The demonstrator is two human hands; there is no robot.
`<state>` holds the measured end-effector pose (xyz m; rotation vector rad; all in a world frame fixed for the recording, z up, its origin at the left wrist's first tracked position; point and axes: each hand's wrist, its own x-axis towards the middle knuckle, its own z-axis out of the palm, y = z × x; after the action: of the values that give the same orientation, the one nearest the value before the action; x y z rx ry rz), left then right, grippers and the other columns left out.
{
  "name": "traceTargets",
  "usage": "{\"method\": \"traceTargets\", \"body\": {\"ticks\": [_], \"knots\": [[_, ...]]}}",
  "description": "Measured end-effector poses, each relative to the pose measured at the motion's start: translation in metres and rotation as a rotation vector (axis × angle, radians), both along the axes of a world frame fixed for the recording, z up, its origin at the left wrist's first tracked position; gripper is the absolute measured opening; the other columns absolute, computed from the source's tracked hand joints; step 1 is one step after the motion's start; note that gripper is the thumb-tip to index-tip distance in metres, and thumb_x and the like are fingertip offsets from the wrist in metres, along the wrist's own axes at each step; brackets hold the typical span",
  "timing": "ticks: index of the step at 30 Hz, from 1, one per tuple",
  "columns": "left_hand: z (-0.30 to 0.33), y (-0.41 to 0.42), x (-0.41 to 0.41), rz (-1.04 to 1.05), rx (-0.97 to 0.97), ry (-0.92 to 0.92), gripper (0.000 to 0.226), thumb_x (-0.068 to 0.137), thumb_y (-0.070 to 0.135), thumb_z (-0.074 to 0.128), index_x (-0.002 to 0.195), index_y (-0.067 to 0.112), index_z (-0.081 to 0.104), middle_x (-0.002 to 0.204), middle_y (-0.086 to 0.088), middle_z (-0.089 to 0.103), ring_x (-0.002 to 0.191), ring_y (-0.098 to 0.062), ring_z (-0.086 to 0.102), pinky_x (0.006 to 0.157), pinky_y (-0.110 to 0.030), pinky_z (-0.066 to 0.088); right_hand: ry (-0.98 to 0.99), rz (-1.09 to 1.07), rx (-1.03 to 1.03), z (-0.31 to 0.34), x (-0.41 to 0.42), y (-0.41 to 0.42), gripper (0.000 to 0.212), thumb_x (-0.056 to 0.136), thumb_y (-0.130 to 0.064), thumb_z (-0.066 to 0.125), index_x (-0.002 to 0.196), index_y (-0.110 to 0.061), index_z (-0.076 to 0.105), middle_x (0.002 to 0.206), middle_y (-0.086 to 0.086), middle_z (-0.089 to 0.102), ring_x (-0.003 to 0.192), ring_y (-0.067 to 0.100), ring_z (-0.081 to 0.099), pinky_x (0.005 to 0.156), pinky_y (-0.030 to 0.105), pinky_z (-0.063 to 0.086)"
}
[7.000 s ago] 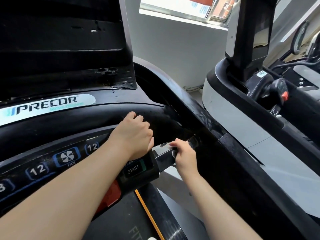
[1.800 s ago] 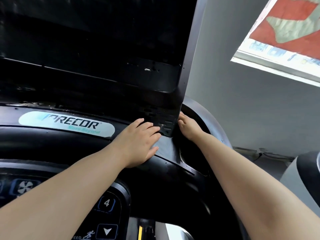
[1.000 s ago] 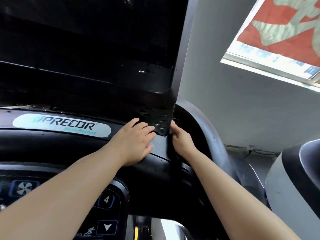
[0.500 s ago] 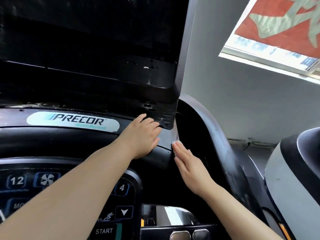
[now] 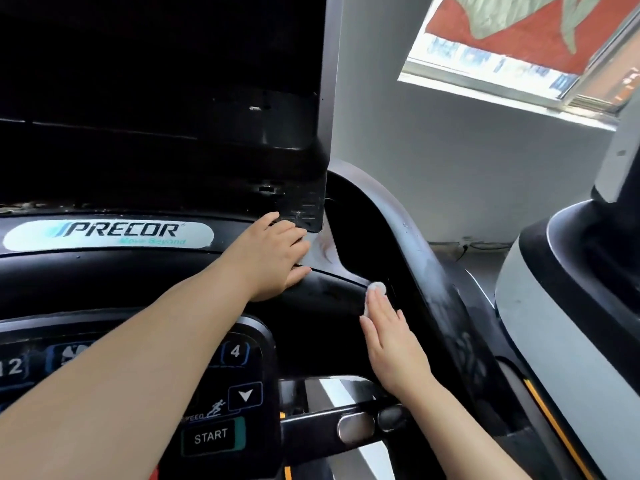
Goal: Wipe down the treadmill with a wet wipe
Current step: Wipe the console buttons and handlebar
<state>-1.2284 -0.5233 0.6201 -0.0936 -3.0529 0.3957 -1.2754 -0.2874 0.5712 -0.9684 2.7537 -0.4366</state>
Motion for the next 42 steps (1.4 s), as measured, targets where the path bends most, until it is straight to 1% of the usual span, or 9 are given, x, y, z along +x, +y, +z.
{"method": "traceTargets", "body": {"ticks": [6, 9, 12, 16, 20, 29, 33, 37, 42], "knots": [[0.005, 0.005, 0.002, -0.066, 0.034, -0.070, 0.061, 0.095, 0.058, 0.027, 0.144, 0.022, 0.030, 0.152, 0.004, 0.025, 0.141, -0.013, 0.019, 0.116, -0.035, 0.001, -0.102, -0.327, -0.160, -0.003, 0.022, -0.013, 0.041, 0.099, -0.028, 0.032, 0.134, -0.006, 0.029, 0.142, 0.004, 0.030, 0.119, 0.029, 0.040, 0.105, 0.045, 0.029], [0.006, 0.006, 0.001, -0.068, 0.046, -0.074, 0.060, 0.095, 0.057, 0.028, 0.143, 0.022, 0.031, 0.152, 0.005, 0.026, 0.140, -0.014, 0.021, 0.116, -0.034, 0.003, -0.098, -0.173, -0.159, 0.009, 0.040, -0.050, 0.061, 0.102, -0.031, 0.028, 0.151, -0.008, -0.001, 0.159, 0.003, -0.007, 0.146, 0.020, 0.002, 0.117, 0.035, 0.003], [0.006, 0.007, 0.001, -0.072, 0.047, -0.071, 0.059, 0.095, 0.056, 0.029, 0.143, 0.022, 0.031, 0.151, 0.005, 0.027, 0.139, -0.014, 0.022, 0.116, -0.034, 0.006, -0.043, -0.062, -0.105, 0.013, 0.054, -0.061, 0.064, 0.103, -0.036, 0.024, 0.149, -0.010, -0.013, 0.156, 0.000, -0.019, 0.143, 0.011, -0.017, 0.114, 0.027, -0.008], [0.005, 0.006, 0.002, -0.071, 0.038, -0.079, 0.059, 0.094, 0.056, 0.029, 0.142, 0.022, 0.034, 0.150, 0.005, 0.030, 0.138, -0.014, 0.025, 0.115, -0.034, 0.006, -0.076, -0.284, 0.006, 0.002, 0.052, -0.026, 0.069, 0.101, -0.041, 0.027, 0.150, -0.008, -0.008, 0.158, 0.007, -0.014, 0.146, 0.020, 0.000, 0.116, 0.033, 0.007], [0.003, 0.006, 0.000, -0.076, 0.027, -0.057, 0.059, 0.094, 0.056, 0.029, 0.142, 0.021, 0.033, 0.150, 0.005, 0.029, 0.139, -0.014, 0.024, 0.115, -0.034, 0.005, -0.186, -0.418, 0.004, 0.001, 0.049, -0.025, 0.070, 0.102, -0.038, 0.027, 0.147, -0.001, -0.012, 0.156, 0.014, -0.018, 0.145, 0.020, -0.016, 0.116, 0.031, -0.002], [0.003, 0.006, 0.000, -0.089, 0.059, -0.066, 0.059, 0.094, 0.056, 0.030, 0.142, 0.022, 0.033, 0.151, 0.004, 0.029, 0.139, -0.015, 0.024, 0.115, -0.034, 0.007, 0.034, -0.025, -0.008, 0.005, 0.051, -0.055, 0.081, 0.083, -0.058, -0.004, 0.150, -0.013, -0.007, 0.159, 0.000, -0.012, 0.144, 0.009, -0.014, 0.114, 0.029, -0.008], [-0.003, 0.003, -0.002, -0.092, 0.080, -0.044, 0.056, 0.095, 0.051, 0.022, 0.141, 0.021, 0.037, 0.149, 0.003, 0.033, 0.138, -0.016, 0.027, 0.114, -0.035, 0.008, -0.033, -0.226, -0.037, 0.007, 0.024, -0.055, 0.060, 0.102, -0.037, 0.024, 0.151, -0.007, 0.004, 0.159, 0.007, 0.002, 0.146, 0.018, -0.002, 0.116, 0.036, 0.001], [-0.002, 0.001, -0.003, -0.105, 0.129, -0.012, 0.093, 0.068, 0.049, -0.010, 0.136, 0.018, 0.046, 0.145, 0.000, 0.041, 0.134, -0.019, 0.035, 0.113, -0.037, 0.013, -0.060, -0.085, -0.062, 0.020, 0.017, -0.082, 0.058, 0.103, -0.034, 0.024, 0.151, -0.007, 0.005, 0.159, 0.007, -0.002, 0.146, 0.020, -0.007, 0.115, 0.031, -0.004], [-0.002, -0.001, -0.003, -0.139, 0.160, 0.066, 0.075, 0.077, 0.043, 0.008, 0.119, 0.011, 0.062, 0.124, -0.006, 0.061, 0.115, -0.024, 0.056, 0.105, -0.042, 0.034, 0.021, 0.183, -0.029, 0.018, 0.036, -0.064, 0.061, 0.101, -0.042, 0.018, 0.151, -0.013, -0.001, 0.159, -0.002, -0.008, 0.144, 0.008, -0.013, 0.114, 0.025, -0.009]]}}
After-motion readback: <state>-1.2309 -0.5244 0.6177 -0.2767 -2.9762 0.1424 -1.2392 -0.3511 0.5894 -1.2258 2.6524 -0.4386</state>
